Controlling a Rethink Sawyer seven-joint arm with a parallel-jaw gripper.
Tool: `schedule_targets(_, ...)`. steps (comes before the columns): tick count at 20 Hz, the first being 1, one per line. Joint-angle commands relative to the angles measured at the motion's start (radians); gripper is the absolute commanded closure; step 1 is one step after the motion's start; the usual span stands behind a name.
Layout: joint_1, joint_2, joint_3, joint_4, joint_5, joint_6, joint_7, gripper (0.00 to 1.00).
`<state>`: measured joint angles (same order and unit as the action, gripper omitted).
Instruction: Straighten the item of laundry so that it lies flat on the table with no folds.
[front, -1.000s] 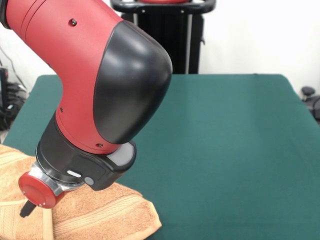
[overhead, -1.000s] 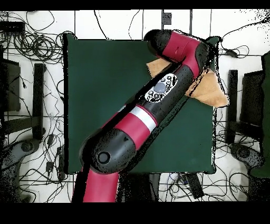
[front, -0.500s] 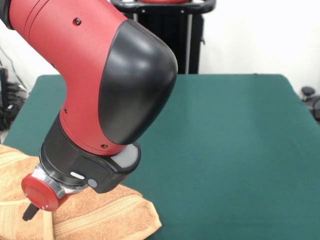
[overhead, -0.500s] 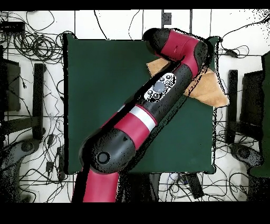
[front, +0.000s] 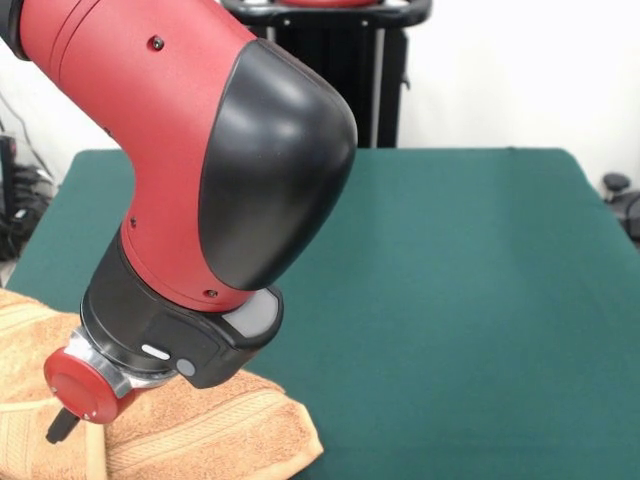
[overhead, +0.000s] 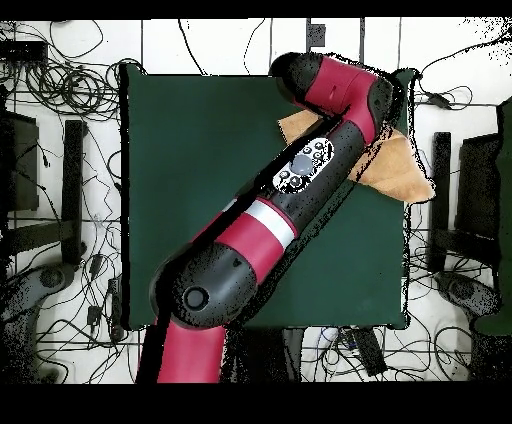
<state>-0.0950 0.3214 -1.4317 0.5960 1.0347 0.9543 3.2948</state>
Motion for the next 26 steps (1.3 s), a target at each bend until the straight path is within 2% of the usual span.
schedule_targets(1,0.042,0.060,0.045,-0.060,0.048,0.079,0.352,0.00)
schedule_targets(18,0.067,0.109,0.097,0.015,0.039,-0.091,0.336,0.00)
schedule_targets(26,0.080,0.091,0.148,0.071,0.022,-0.146,0.271,0.00)
